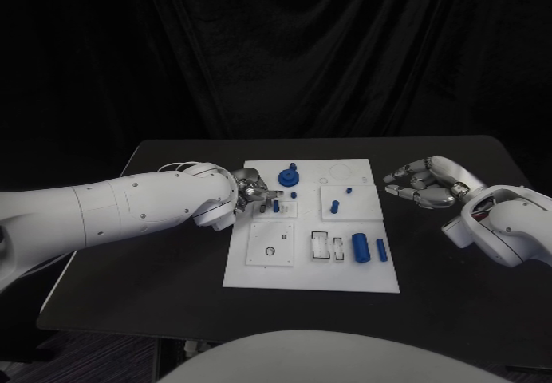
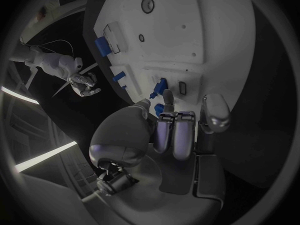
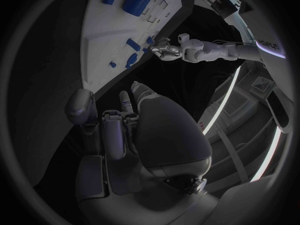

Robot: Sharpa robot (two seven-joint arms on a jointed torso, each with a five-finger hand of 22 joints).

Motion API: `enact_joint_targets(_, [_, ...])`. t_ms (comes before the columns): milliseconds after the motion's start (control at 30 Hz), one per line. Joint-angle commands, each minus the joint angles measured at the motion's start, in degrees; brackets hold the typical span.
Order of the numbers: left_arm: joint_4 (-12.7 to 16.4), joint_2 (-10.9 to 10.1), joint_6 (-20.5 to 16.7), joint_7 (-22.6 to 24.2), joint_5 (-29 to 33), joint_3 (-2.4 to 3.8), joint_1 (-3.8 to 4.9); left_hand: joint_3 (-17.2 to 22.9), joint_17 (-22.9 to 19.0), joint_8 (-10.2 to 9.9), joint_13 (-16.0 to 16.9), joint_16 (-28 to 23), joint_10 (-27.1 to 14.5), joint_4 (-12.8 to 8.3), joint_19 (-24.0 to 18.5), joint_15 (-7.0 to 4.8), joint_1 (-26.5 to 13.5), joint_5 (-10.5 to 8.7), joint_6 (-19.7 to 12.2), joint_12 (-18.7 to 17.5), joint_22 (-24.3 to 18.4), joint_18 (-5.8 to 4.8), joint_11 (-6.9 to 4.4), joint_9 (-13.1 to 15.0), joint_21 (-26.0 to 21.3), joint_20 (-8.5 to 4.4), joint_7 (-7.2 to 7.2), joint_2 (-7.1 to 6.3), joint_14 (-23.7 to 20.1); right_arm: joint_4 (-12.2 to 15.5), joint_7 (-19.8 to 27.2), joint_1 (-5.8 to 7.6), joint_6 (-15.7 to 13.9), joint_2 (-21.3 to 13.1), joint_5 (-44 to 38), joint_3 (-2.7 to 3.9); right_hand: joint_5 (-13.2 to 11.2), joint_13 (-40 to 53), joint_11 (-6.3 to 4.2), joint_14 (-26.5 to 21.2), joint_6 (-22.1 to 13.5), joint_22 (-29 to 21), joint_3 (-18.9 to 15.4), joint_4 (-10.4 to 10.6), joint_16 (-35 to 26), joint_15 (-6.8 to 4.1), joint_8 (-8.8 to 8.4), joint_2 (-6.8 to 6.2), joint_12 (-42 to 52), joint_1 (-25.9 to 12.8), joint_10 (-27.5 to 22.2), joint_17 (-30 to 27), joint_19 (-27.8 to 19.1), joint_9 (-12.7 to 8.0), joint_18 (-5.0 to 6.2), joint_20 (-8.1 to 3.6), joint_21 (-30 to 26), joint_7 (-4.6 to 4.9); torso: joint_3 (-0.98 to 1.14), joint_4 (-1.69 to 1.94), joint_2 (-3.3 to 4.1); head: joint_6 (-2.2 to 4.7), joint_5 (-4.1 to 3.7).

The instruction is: Assemble the parts on the task board

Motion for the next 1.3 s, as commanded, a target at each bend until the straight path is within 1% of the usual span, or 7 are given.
enact_joint_targets(33, [1.5,-0.6,-1.7,-0.4,0.0,0.05,1.29,0.0,10.4,-0.2,14.2,0.4,5.0,0.2,0.5,0.17,0.3,0.52,0.6,0.3,0.2,0.65,0.14,-0.1,0.3,0.15,-0.06,0.39,4.6,0.1,-1.1,-0.12,0.2,0.0,0.0,0.04,0.3,11.0,0.29,2.9,0.2,7.1,-0.1,0.5,-0.3,0.50,0.31,0.07,-0.3,-0.4,1.7,7.4,-0.4,-0.1,0.24,-0.13,-0.2,0.22,-0.02,-0.01,0.01,0.01,0.07])
enact_joint_targets(100, [2.0,-0.8,-1.1,-1.1,0.0,0.05,2.12,-0.1,10.5,-0.2,14.2,0.5,5.0,-0.2,0.5,0.11,1.0,0.88,0.7,0.3,0.3,0.67,0.06,-0.1,0.3,0.10,-0.12,0.04,4.6,0.1,-1.1,-0.12,0.2,0.0,0.0,0.04,0.3,11.0,0.29,2.9,0.2,7.1,-0.1,0.5,-0.3,0.50,0.31,0.07,-0.3,-0.4,1.7,7.4,-0.4,-0.1,0.24,-0.13,-0.2,0.22,-0.02,-0.01,0.00,0.01,0.06])
enact_joint_targets(267, [3.1,-1.2,3.3,-5.4,-1.4,0.05,5.97,0.5,10.6,-0.3,14.3,0.5,5.0,-2.4,0.7,-0.02,4.1,2.36,0.6,0.3,0.7,0.60,-0.07,0.0,0.4,-0.04,-0.26,-0.92,4.7,0.0,-1.0,-0.11,0.1,0.1,0.1,0.04,0.4,11.0,0.28,2.9,0.2,7.1,-0.1,0.6,-0.3,0.50,0.34,0.11,-0.3,-0.6,1.7,7.4,-0.4,-0.1,0.23,-0.13,-0.2,0.20,0.04,-0.03,-0.06,0.01,-0.05])
enact_joint_targets(533, [1.2,0.0,15.7,-11.8,-3.9,0.04,12.35,0.7,11.4,0.1,14.5,1.0,5.3,-3.1,1.3,-0.09,4.9,1.00,1.4,0.6,1.6,0.39,-0.20,0.4,0.9,-0.10,-0.45,-0.93,4.9,0.0,-1.2,-0.09,-0.1,0.4,0.1,0.05,0.4,11.0,0.26,2.9,0.3,7.1,-0.1,0.7,-0.2,0.49,0.39,0.14,-0.3,-0.7,1.7,7.5,-0.4,-0.1,0.21,-0.13,-0.1,0.18,0.03,-0.04,-0.06,0.01,-0.11])
enact_joint_targets(667, [-1.3,2.0,23.7,-13.5,-2.2,0.05,14.36,1.5,15.1,-0.1,15.1,2.8,6.0,-4.5,3.7,-0.45,6.0,0.55,1.9,1.3,4.9,-0.44,-0.56,0.3,3.8,-0.43,-0.78,-0.68,6.1,-0.1,-1.2,-0.08,-0.1,0.6,0.1,0.05,0.4,11.0,0.26,2.9,0.3,7.1,-0.1,0.7,-0.2,0.49,0.39,0.14,-0.3,-0.7,1.7,7.5,-0.4,-0.1,0.21,-0.13,-0.1,0.18,0.04,-0.06,-0.05,0.01,-0.03])
enact_joint_targets(967, [-9.3,8.1,35.8,-15.5,2.6,0.05,15.35,2.0,15.1,-0.7,15.1,2.8,6.0,-5.0,4.0,-0.69,5.8,-0.67,3.6,1.3,5.4,-0.50,-0.85,-0.3,4.2,-0.67,-1.11,-0.25,6.1,0.0,-0.3,-0.08,-0.4,1.0,0.2,0.05,0.5,11.0,0.25,2.9,0.3,7.1,-0.1,0.7,-0.2,0.48,0.41,0.13,-0.3,-0.7,1.8,7.5,-0.3,-0.1,0.21,-0.13,-0.1,0.16,0.12,0.01,-0.09,0.01,-0.04])
enact_joint_targets(1300, [-16.5,13.1,40.3,-16.1,3.0,0.05,13.14,1.7,14.4,-3.2,15.1,2.5,6.0,-4.4,2.7,-0.51,4.2,-3.06,4.6,1.3,4.1,-0.06,-0.62,-2.6,2.5,-0.60,-0.82,0.09,5.9,0.8,1.3,-0.09,-1.0,1.1,0.4,0.06,1.0,11.4,0.14,3.1,0.6,7.3,0.0,0.7,0.0,0.41,0.58,0.19,-0.1,-0.7,2.1,7.9,0.0,-0.1,0.10,-0.16,0.5,0.03,-0.04,-0.38,0.21,0.01,0.05])
